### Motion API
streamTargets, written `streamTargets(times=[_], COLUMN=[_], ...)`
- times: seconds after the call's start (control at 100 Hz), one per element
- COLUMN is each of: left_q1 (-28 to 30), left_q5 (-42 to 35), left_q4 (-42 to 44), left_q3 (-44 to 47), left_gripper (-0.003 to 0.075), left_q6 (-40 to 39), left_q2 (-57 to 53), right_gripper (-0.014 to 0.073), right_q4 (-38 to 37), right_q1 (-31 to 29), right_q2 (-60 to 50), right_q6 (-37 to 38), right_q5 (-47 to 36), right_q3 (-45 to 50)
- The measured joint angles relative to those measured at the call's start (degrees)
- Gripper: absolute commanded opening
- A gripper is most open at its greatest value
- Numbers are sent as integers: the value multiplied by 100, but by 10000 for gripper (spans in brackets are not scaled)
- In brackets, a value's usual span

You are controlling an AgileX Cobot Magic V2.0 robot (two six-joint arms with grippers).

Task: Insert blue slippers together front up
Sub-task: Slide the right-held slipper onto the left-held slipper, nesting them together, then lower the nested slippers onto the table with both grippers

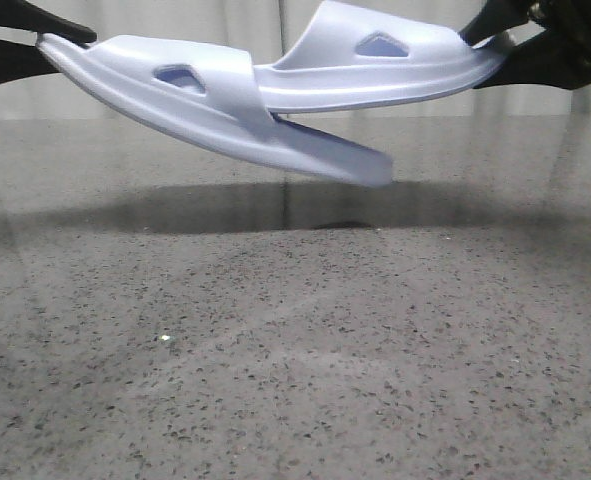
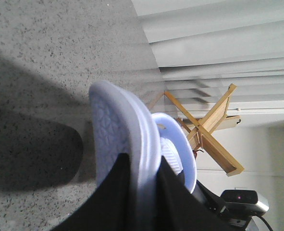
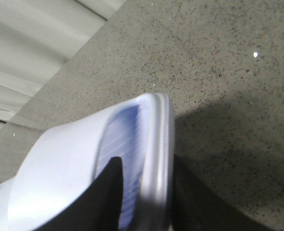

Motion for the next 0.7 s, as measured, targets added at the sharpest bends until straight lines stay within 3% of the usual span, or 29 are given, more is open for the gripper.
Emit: streamTargets(times=[0.11, 0.44, 0.7], left_q1=[0, -23, -118], left_q5=[-10, 175, 764], left_q4=[10, 67, 108], left_q3=[0, 0, 0], left_gripper=[16, 16, 16], left_q6=[0, -10, -34], left_q2=[0, 0, 0], right_gripper=[435, 436, 436], right_q4=[0, -166, -508], right_q1=[-3, -59, -770], right_q2=[0, -726, -1791], right_q6=[0, 10, 10], right_q5=[0, -32, 528], right_q3=[0, 0, 0])
